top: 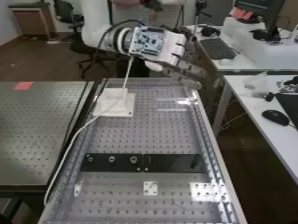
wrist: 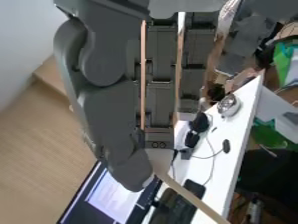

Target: Grab the chopstick and place it in the clear container

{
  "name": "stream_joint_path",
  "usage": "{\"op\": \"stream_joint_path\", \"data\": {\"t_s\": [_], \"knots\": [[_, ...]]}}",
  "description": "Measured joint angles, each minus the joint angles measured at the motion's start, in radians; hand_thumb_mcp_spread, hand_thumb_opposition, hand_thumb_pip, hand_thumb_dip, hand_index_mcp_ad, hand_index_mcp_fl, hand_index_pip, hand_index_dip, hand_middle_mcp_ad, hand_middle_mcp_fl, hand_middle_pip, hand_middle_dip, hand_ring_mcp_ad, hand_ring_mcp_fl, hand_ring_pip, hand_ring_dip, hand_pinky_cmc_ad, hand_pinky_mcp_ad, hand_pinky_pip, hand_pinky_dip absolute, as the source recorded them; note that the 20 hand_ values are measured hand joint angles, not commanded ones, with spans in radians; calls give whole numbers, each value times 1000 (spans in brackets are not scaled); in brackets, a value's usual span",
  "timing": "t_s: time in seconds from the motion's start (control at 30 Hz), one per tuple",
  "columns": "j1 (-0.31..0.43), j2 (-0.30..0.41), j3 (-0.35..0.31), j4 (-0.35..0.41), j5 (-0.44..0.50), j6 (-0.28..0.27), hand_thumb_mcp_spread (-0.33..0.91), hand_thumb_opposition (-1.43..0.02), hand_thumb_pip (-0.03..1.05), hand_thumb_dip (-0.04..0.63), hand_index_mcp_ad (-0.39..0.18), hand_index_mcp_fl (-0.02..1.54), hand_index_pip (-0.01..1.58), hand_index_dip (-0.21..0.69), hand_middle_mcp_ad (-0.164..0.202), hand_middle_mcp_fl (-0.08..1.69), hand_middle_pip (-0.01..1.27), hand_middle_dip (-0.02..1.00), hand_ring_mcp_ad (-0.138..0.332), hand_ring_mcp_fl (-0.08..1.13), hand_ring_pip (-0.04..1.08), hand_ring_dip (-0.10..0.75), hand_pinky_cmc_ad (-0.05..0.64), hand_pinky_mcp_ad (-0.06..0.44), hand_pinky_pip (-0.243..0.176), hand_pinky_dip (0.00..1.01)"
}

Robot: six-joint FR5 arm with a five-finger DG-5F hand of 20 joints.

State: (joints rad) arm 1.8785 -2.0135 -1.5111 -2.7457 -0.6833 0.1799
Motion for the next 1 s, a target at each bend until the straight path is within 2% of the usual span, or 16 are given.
{"op": "stream_joint_path", "data": {"t_s": [0.07,0.23,0.47,0.73,1.0], "knots": [[23,-8,11,-11,33,4,785,-1093,394,300,-40,1431,51,569,44,1442,84,627,66,630,117,422,367,248,16,155],[94,-36,46,-50,124,32,785,-1093,394,300,-40,1431,51,569,44,1442,84,627,70,630,117,422,367,248,16,155],[151,-55,76,-129,191,60,785,-1093,394,300,-40,1431,51,569,44,1443,84,627,66,632,117,422,367,248,19,155],[198,-92,135,-348,252,154,785,-1093,394,300,-40,1431,51,569,44,1443,84,620,72,632,115,422,365,248,19,159],[222,-151,223,-536,274,207,787,-1093,394,300,-40,1431,51,569,45,1443,84,620,68,646,115,424,365,248,19,162]]}}
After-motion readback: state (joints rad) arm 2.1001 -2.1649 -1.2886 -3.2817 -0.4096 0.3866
